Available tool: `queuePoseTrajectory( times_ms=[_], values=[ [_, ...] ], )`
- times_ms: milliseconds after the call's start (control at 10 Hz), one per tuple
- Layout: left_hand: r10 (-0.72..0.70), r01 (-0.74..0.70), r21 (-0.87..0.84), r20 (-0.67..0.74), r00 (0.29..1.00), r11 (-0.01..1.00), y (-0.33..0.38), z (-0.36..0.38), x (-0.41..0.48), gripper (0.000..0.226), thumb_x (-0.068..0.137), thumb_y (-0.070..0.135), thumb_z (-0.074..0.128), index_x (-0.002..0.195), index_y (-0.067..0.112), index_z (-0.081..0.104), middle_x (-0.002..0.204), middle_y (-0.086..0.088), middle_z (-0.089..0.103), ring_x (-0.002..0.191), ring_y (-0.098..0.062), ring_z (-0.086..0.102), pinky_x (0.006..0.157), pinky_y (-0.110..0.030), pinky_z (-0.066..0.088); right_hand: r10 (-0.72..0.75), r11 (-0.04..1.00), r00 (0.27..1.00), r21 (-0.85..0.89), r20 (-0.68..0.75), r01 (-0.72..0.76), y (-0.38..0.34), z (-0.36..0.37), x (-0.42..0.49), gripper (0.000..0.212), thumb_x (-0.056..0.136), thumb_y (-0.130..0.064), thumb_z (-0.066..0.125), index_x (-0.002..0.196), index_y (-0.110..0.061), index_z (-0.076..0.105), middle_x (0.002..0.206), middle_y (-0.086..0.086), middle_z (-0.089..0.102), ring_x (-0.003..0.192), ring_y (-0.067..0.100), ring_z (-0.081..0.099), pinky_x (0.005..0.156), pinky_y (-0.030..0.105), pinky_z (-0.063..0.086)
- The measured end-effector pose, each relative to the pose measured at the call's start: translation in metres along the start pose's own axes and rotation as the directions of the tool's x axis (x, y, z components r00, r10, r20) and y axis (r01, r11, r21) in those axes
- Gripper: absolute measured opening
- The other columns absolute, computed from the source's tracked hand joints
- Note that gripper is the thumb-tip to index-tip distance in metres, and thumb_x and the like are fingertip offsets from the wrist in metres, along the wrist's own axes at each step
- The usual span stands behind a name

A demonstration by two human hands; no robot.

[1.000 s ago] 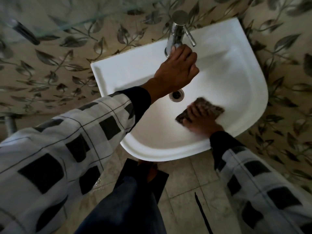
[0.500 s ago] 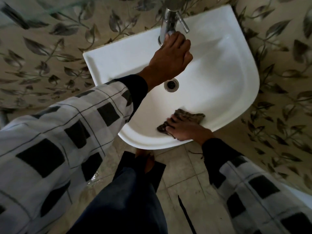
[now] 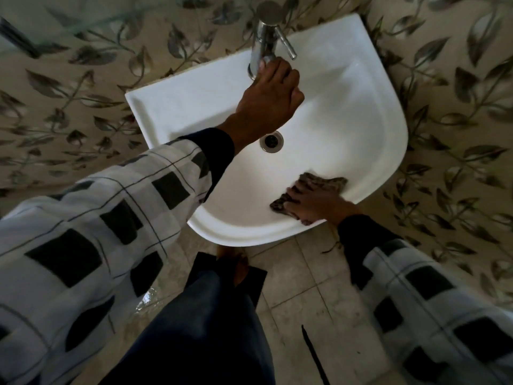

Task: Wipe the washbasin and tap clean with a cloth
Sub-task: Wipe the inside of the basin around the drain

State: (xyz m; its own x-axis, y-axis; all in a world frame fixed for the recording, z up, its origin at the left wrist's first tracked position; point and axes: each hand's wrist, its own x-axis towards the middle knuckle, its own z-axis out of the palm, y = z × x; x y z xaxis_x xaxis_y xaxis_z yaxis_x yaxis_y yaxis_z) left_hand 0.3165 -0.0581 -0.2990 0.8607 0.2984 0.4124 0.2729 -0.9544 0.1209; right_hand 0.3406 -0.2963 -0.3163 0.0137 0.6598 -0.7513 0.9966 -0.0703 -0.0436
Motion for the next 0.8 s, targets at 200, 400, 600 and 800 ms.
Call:
queuePoseTrajectory(
  times_ms=[200,400,600,800],
  values=[
    [-0.025,0.022,-0.043,-0.071,0.997,0.999,0.000,0.002,-0.001,0.033,0.100,0.024,0.035,0.097,0.003,0.060,0.100,-0.015,0.061,0.106,-0.035,0.058,0.103,-0.049,0.046,0.338,0.926,0.939,0.155,0.061,-0.344,0.014,0.013,0.004,0.078,0.089,-0.057,0.006,0.148,-0.023,0.044,0.161,0.013,0.028,0.149,0.043,0.020,0.115,0.065,0.017],
    [-0.061,0.050,-0.081,-0.146,0.987,0.996,0.004,0.002,-0.001,0.028,0.097,0.024,0.042,0.094,0.004,0.061,0.101,-0.015,0.062,0.106,-0.034,0.059,0.103,-0.048,0.047,0.248,0.902,0.962,0.336,0.116,-0.272,0.000,-0.004,-0.004,0.061,0.103,-0.053,0.025,0.158,-0.026,0.026,0.167,0.008,0.008,0.153,0.035,0.003,0.119,0.060,-0.001],
    [-0.092,0.078,-0.114,-0.129,0.987,0.990,0.009,-0.001,-0.001,0.028,0.098,0.023,0.042,0.096,0.003,0.061,0.104,-0.014,0.062,0.111,-0.031,0.057,0.098,-0.043,0.050,0.448,0.834,0.890,0.320,0.084,-0.450,0.015,0.003,0.009,0.066,0.103,-0.052,0.026,0.160,-0.021,0.014,0.168,0.009,0.001,0.153,0.037,0.000,0.120,0.061,0.002],
    [-0.144,0.128,-0.146,-0.104,0.984,0.981,0.015,-0.002,-0.004,0.029,0.098,0.022,0.040,0.096,0.001,0.060,0.106,-0.016,0.062,0.115,-0.032,0.056,0.097,-0.042,0.051,-0.007,0.996,0.999,0.090,0.051,0.002,-0.003,0.004,0.011,0.050,0.106,-0.043,0.032,0.152,-0.024,0.029,0.167,0.009,0.007,0.153,0.036,0.000,0.122,0.057,0.003]
  ],
)
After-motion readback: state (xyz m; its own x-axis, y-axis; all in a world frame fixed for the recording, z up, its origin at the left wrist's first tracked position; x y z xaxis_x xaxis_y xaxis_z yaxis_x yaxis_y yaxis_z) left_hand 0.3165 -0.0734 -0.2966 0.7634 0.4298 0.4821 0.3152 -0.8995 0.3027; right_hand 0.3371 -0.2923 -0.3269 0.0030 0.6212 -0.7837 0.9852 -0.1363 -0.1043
